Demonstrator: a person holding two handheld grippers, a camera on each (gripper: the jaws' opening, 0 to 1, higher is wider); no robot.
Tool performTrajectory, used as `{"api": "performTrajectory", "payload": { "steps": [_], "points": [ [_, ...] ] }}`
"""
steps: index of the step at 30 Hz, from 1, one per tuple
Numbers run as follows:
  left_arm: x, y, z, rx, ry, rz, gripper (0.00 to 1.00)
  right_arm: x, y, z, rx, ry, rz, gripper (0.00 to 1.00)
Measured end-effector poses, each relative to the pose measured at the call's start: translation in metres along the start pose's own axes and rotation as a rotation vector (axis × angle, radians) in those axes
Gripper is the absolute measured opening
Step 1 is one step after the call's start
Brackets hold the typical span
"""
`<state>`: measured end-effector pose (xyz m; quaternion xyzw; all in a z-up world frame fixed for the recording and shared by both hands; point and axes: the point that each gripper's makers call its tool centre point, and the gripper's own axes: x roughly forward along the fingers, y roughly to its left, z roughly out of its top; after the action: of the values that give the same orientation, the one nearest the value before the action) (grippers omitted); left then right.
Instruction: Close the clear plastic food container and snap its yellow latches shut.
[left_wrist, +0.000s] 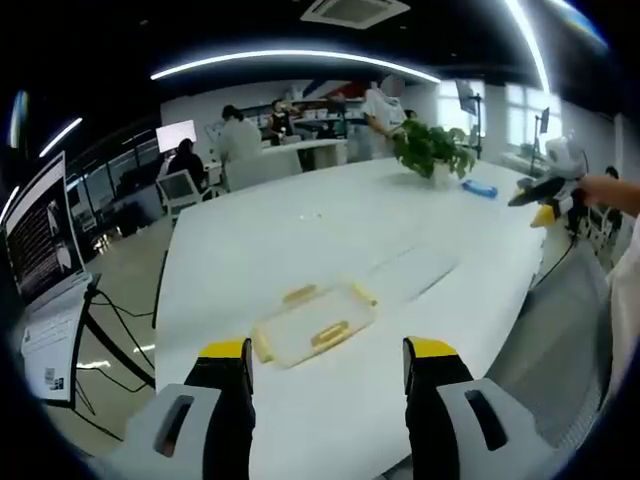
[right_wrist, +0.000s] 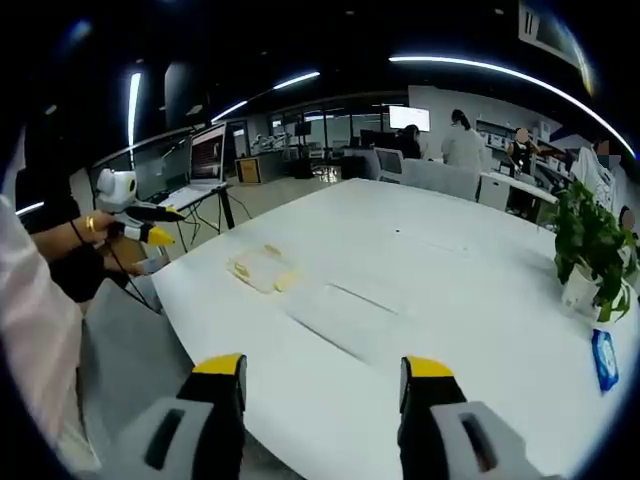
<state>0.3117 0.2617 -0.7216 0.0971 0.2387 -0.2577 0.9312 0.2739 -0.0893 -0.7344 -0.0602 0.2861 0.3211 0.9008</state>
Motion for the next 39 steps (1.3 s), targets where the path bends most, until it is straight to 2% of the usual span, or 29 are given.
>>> {"api": "performTrajectory", "payload": {
  "steps": [26,39],
  "points": [
    [0.0007,0.0014,0.0016,0.004,0.001,-0.003,0.61,-0.0001,0.0022,-0.0017,0.03,-0.012,0.006,0.61],
    [0.0024,0.0014,-0.0027,0.006,0.015,-0.009,0.61,-0.001,0.0029,-0.0052,0.025,0.004,0.004,0.61]
  ]
}}
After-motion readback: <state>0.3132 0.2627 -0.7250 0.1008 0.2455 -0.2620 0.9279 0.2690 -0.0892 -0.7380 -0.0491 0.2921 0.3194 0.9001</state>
